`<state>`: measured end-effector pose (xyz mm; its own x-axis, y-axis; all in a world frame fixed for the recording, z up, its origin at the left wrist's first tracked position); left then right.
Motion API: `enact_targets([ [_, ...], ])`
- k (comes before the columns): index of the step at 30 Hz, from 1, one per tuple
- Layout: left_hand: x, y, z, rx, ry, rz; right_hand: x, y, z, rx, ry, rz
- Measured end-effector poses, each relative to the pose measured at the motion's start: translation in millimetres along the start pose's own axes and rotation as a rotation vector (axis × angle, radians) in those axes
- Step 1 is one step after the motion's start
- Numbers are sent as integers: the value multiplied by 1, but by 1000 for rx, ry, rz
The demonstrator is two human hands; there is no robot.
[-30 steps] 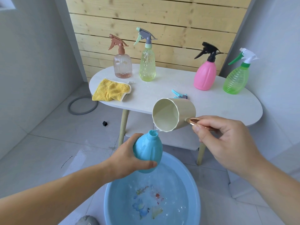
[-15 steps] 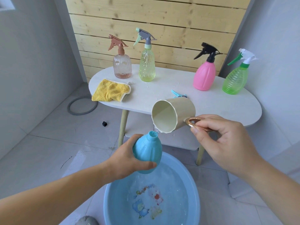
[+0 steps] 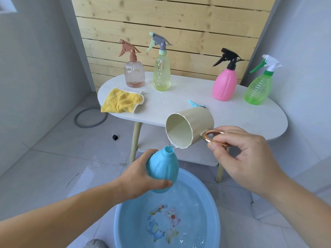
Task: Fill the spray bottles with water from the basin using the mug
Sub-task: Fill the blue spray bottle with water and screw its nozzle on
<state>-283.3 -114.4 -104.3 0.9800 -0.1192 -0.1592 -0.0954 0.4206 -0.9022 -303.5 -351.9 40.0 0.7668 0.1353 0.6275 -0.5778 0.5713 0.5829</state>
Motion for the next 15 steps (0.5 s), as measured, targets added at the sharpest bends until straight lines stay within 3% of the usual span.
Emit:
enact_targets([
  [15, 0, 1, -1, -9, 1, 6, -1, 2, -2, -68, 9, 117],
])
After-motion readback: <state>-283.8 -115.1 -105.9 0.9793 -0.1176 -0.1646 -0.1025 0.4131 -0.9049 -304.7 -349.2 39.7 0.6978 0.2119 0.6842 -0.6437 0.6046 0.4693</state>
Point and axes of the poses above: each hand's wrist, its own x-axis towards the middle knuckle, its own z-axis out of the back of the hand, y = z × x, the point moved 5 cm from there along x, towards the middle knuckle, and after that the axes turned 8 degrees about -y, right-handed, at the moved point
